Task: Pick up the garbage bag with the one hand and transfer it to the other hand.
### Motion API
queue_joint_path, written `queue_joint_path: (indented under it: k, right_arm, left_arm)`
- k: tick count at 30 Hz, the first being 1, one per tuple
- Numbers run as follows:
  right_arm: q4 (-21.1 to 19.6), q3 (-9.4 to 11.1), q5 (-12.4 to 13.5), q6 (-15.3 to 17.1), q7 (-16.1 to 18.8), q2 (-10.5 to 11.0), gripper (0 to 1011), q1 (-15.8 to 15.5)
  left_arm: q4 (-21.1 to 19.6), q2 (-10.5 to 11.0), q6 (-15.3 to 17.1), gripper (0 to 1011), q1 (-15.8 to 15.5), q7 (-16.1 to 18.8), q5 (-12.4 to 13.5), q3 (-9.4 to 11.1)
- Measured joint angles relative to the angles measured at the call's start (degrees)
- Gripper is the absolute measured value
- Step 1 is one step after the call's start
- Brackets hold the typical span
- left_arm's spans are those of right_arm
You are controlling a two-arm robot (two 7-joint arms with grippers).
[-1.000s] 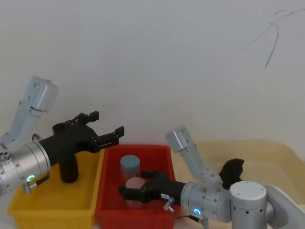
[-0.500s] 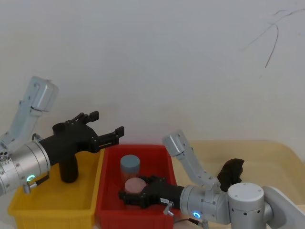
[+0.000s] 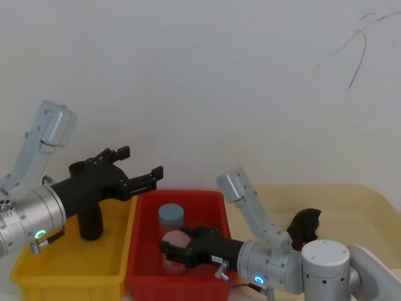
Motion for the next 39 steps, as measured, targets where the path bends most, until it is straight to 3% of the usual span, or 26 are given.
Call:
queue_joint_path:
  k: [8, 25, 26, 33, 34, 38, 39]
  right_arm:
    - [-0.09, 0.08, -0.01, -0.03, -0.09, -0.01, 647, -0.06]
    - [-3.95, 2.49, -0.43, -0.17, -2.03, 0.32, 647, -1.74]
    - [-5.13, 3.50, 0.12, 0.11, -2.46, 0.76, 647, -2.04]
    - [-5.13, 3.50, 0.12, 0.11, -2.46, 0.76, 647, -2.04]
    - [-6.69, 4.72, 0.93, 0.46, -2.98, 1.38, 647, -2.42]
    - [-6.69, 4.72, 0.93, 0.46, -2.98, 1.38, 647, -2.42]
    - [-9.83, 7.61, 2.67, 0.92, -4.26, 2.95, 647, -3.47]
  left_arm:
    - [0.00, 0.00, 0.00, 1001, 0.00, 0.00, 0.00, 0.00]
    - [0.00, 0.00, 0.00, 1001, 0.00, 0.00, 0.00, 0.00]
    - [0.00, 0.00, 0.00, 1001, 0.00, 0.00, 0.00, 0.00]
    - [0.00, 0.00, 0.00, 1001, 0.00, 0.00, 0.00, 0.00]
    - [0.00, 0.00, 0.00, 1002, 0.00, 0.00, 0.00, 0.00]
    - [0.00, 0.00, 0.00, 1002, 0.00, 0.00, 0.00, 0.00]
    - [0.00, 0.00, 0.00, 1001, 0.00, 0.00, 0.00, 0.00]
